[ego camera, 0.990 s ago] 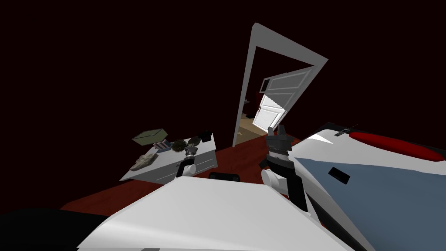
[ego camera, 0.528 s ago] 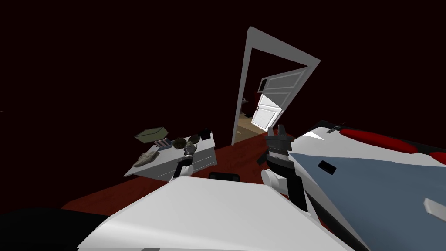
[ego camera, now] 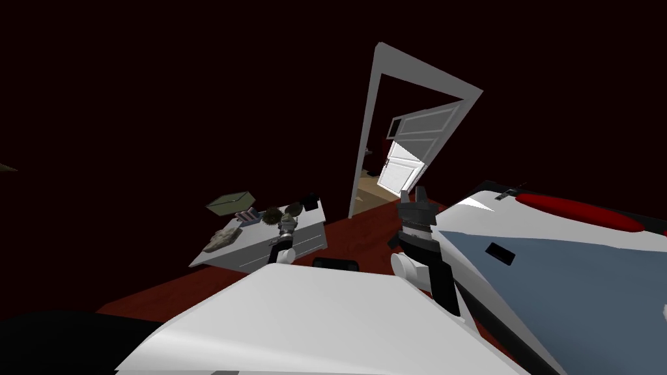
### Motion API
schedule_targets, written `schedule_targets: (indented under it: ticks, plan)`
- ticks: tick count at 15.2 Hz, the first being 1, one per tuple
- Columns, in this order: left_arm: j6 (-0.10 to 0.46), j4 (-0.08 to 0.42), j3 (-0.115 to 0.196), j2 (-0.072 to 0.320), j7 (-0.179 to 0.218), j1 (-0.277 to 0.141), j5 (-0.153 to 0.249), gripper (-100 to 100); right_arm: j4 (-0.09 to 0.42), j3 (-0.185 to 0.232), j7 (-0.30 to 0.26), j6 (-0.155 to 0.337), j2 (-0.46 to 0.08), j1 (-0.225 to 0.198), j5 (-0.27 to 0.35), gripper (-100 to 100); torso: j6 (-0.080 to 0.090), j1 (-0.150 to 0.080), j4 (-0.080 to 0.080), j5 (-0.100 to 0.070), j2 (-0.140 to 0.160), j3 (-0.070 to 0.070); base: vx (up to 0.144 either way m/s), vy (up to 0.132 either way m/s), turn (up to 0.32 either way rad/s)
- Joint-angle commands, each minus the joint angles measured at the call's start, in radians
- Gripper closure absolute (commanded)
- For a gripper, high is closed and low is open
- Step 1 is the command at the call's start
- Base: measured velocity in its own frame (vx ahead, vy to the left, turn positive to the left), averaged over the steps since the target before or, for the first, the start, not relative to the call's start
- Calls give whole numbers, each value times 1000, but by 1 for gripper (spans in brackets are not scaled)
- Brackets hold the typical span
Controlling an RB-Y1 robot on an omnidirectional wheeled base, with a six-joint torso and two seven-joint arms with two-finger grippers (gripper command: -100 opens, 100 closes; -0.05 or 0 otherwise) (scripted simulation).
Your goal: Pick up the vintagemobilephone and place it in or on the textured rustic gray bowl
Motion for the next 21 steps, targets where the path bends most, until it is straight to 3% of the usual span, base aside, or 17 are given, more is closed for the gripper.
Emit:
schedule_targets:
  ticks: [1,4,5,6,7,9,10,15,21]
  plan:
    - [1,-1,6,-33,-2,1,3,-100,0,0,0,0,0,0,0,0,0,0,0,0,0,0,10,57,19]
    - [40,-40,18,-9,-12,-2,8,-100,0,0,0,0,0,0,0,0,0,-4,0,-1,-1,0,56,9,19]
    - [21,-23,13,-11,-6,-1,6,-100,0,0,0,0,0,0,0,0,0,-5,0,-1,-4,-2,73,-8,13]
    - [25,-25,14,-10,-7,-2,6,100,0,0,0,0,0,0,0,0,0,-6,-1,-1,-3,-2,24,-2,1]
    - [39,-31,20,21,5,-3,19,100,0,0,0,0,0,0,0,0,0,-6,0,-1,-2,-1,19,-6,2]
    - [53,-37,26,41,17,-3,32,100,0,0,0,0,0,0,0,0,0,-6,0,-1,0,0,24,-19,6]
    - [15,-13,19,49,25,1,30,-100,0,0,0,0,0,0,0,0,0,-6,0,-2,0,0,-30,-51,8]
    - [-53,29,-4,81,40,-21,20,-100,0,0,0,0,0,0,0,0,-1,-5,-1,1,7,3,-70,-38,-3]
    - [-133,80,-35,53,49,-49,-2,-100,0,0,0,0,0,0,0,0,-1,4,-2,3,2,0,1,81,-33]
